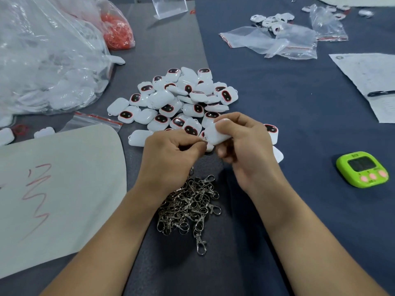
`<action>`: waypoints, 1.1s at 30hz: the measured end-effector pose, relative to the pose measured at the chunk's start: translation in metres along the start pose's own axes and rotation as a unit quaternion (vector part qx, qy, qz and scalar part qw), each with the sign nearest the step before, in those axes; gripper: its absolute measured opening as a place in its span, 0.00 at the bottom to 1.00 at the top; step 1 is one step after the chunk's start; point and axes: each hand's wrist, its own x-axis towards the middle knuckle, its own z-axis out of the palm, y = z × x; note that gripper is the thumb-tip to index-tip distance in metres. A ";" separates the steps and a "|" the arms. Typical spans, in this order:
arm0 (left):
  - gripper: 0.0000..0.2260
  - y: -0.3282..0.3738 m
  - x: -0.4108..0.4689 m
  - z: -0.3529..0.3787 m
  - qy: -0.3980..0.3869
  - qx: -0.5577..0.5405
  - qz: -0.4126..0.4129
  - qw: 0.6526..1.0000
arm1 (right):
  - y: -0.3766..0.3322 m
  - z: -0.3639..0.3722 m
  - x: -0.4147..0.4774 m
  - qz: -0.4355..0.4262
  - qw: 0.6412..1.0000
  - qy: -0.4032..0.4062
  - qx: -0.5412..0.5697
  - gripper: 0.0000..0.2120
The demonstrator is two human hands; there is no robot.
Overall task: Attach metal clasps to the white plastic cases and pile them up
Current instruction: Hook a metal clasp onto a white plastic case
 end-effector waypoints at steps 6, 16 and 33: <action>0.08 -0.001 -0.003 0.001 -0.031 0.296 0.147 0.943 | 0.019 0.006 -0.010 -0.242 0.913 -0.003 -0.329 0.04; 0.05 -0.002 0.003 0.006 0.053 -0.112 -0.066 0.990 | -0.008 -0.009 0.003 0.034 0.998 -0.009 -0.042 0.05; 0.07 -0.006 -0.003 0.004 0.089 0.133 0.082 0.984 | -0.018 -0.020 0.004 -0.012 0.995 -0.032 -0.097 0.07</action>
